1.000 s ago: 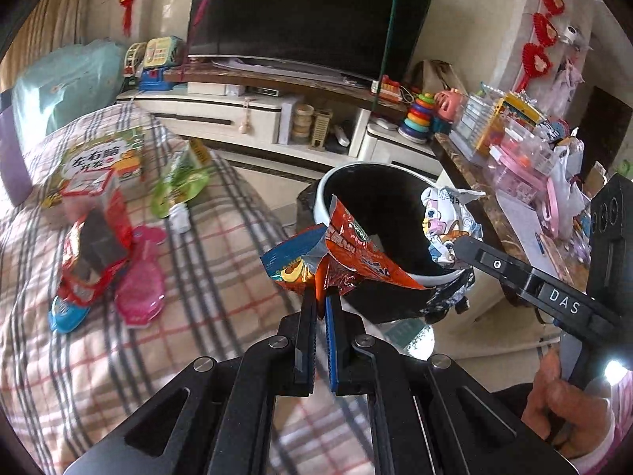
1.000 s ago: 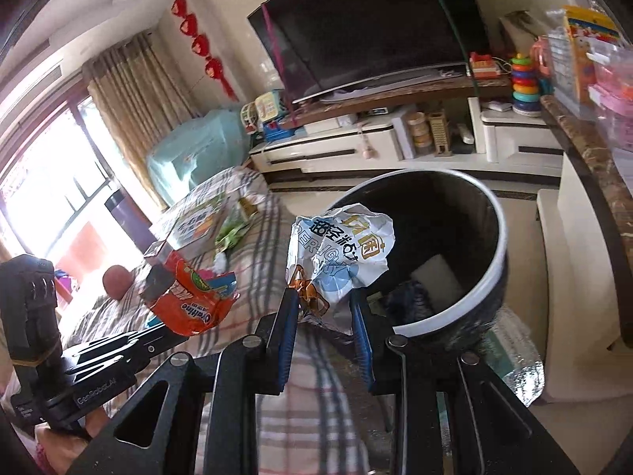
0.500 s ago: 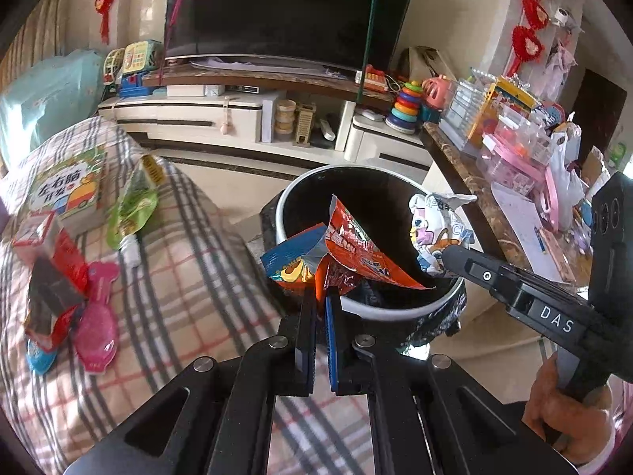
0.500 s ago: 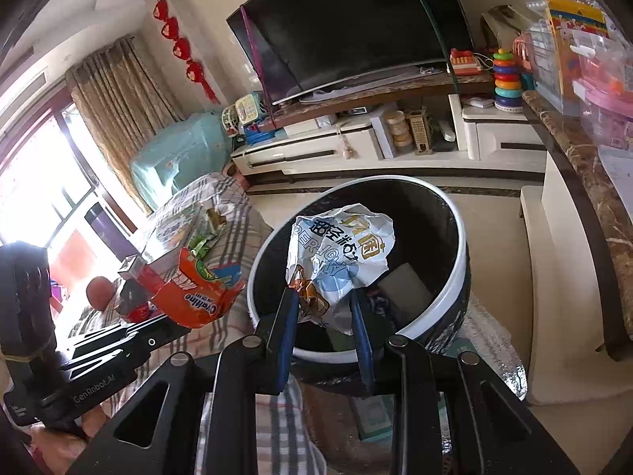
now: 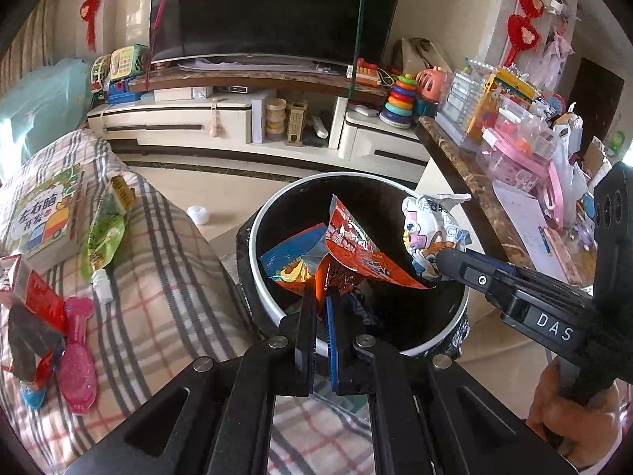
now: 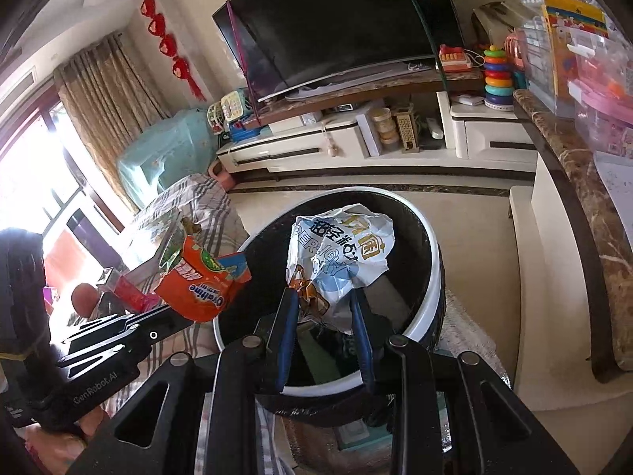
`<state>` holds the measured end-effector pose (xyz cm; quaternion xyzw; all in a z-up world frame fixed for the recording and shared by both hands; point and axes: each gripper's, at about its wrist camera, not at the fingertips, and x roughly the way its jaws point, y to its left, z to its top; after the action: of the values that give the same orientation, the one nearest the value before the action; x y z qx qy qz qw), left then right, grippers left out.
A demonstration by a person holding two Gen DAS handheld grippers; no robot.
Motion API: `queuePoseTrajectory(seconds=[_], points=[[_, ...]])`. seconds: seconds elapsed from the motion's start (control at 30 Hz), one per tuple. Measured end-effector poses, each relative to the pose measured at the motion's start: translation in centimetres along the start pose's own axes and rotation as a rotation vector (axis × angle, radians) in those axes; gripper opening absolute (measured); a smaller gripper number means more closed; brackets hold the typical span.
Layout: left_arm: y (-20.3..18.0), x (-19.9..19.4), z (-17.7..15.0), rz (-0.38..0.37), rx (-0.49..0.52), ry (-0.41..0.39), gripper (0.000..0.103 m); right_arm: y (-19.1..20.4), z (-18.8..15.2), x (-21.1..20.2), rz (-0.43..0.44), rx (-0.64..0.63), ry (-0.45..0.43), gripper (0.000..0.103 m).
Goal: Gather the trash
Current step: 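Carry both wrappers over the bin and open both tools to drop them, then move both open tools to the red chip bag and pink plastic toy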
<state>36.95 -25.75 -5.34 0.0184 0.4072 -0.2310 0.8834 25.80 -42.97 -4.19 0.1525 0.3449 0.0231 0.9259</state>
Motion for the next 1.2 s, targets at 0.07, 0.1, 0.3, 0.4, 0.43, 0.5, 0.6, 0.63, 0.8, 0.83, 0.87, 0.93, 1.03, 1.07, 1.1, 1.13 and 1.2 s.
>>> queuePoseTrajectory(seconds=[0.07, 0.1, 0.3, 0.4, 0.43, 0.5, 0.6, 0.63, 0.8, 0.83, 0.87, 0.93, 1.03, 1.07, 1.1, 1.13, 1.2], points=[[0.0, 0.4, 0.1, -0.004, -0.001, 0.007, 0.004, -0.1, 0.2, 0.2, -0.003, -0.005, 0.006, 0.027], [0.0, 0.6, 0.1, -0.005, -0.003, 0.010, 0.004, 0.0, 0.2, 0.3, -0.004, -0.007, 0.009, 0.027], [0.3, 1.3, 0.5, 0.005, -0.014, 0.022, 0.028, -0.1, 0.5, 0.9, -0.014, -0.019, 0.027, 0.032], [0.3, 1.0, 0.4, 0.017, -0.030, 0.011, 0.047, -0.2, 0.5, 1.2, -0.014, -0.014, 0.037, 0.037], [0.4, 0.8, 0.2, 0.017, -0.037, 0.009, 0.049, -0.3, 0.5, 1.2, -0.011, -0.009, 0.039, 0.041], [0.7, 0.4, -0.4, 0.016, -0.053, 0.012, 0.052, -0.4, 0.3, 1.0, -0.003, 0.002, 0.033, 0.046], [1.4, -0.6, -1.7, 0.019, -0.078, 0.013, 0.056, -0.3, 0.2, 0.6, 0.008, 0.012, 0.019, 0.057], [1.6, -1.0, -2.1, 0.018, -0.085, 0.012, 0.057, -0.2, 0.1, 0.3, 0.013, 0.016, 0.014, 0.060], [3.1, -3.3, -4.7, 0.031, -0.134, 0.006, 0.062, 0.8, -0.4, -0.8, 0.040, 0.019, -0.023, 0.081], [3.4, -3.7, -5.1, 0.032, -0.144, 0.006, 0.063, 1.2, -0.5, -1.1, 0.047, 0.018, -0.030, 0.084], [3.8, -4.1, -5.7, 0.034, -0.156, 0.008, 0.063, 1.7, -0.7, -1.3, 0.056, 0.014, -0.035, 0.086], [4.6, -4.9, -6.6, 0.038, -0.177, 0.012, 0.063, 2.6, -1.0, -1.6, 0.066, 0.002, -0.041, 0.089], [5.9, -6.2, -7.8, 0.050, -0.208, 0.011, 0.063, 3.9, -1.8, -1.8, 0.079, -0.016, -0.038, 0.091], [6.2, -6.7, -8.2, 0.055, -0.218, 0.008, 0.063, 4.3, -2.1, -1.8, 0.088, -0.017, -0.033, 0.091], [6.5, -7.2, -8.5, 0.062, -0.228, 0.003, 0.063, 4.7, -2.3, -1.7, 0.095, -0.018, -0.028, 0.091], [7.1, -7.7, -8.8, 0.067, -0.233, 0.000, 0.063, 5.1, -2.6, -1.6, 0.101, -0.021, -0.022, 0.091], [7.9, -8.9, -9.5, 0.084, -0.243, -0.011, 0.063, 6.0, -3.3, -1.4, 0.117, -0.029, -0.010, 0.091]])
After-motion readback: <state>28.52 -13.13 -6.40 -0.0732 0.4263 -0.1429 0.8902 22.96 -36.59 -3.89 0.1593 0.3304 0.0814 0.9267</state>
